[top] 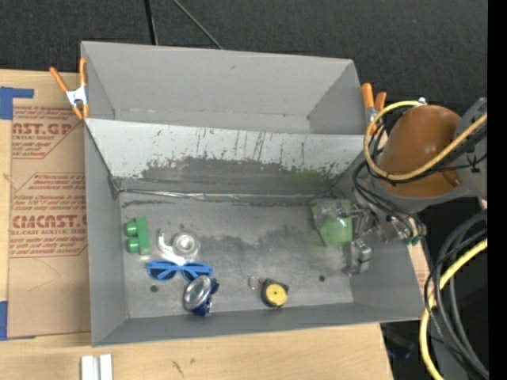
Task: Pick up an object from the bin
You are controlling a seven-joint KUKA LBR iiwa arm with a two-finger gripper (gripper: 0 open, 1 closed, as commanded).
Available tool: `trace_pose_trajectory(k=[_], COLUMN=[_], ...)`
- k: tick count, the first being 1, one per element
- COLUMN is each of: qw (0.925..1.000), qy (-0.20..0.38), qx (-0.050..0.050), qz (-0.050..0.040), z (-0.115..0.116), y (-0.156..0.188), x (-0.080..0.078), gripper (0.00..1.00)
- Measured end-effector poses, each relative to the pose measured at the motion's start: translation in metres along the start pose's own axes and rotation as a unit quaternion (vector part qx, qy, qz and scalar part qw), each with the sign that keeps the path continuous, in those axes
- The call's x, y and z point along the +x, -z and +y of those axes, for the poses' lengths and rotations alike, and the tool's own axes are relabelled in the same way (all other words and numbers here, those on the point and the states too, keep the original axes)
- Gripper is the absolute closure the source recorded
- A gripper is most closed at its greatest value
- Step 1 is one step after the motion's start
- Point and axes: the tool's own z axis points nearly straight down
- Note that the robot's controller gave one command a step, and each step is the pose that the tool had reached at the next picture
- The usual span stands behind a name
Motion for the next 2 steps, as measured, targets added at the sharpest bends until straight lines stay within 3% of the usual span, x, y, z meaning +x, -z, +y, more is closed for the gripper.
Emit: trace_pose_trajectory(k=[1,2], qw=[0.9801,0.9969], qy=[0.199,0.079], qx=[-0.005,-0.005], qz=[-0.0009,-0.0015], z=[-0.027,-0.033], y=[-0.032,-0.014], x=[-0.045,-0.041], gripper=[0.00,0.00])
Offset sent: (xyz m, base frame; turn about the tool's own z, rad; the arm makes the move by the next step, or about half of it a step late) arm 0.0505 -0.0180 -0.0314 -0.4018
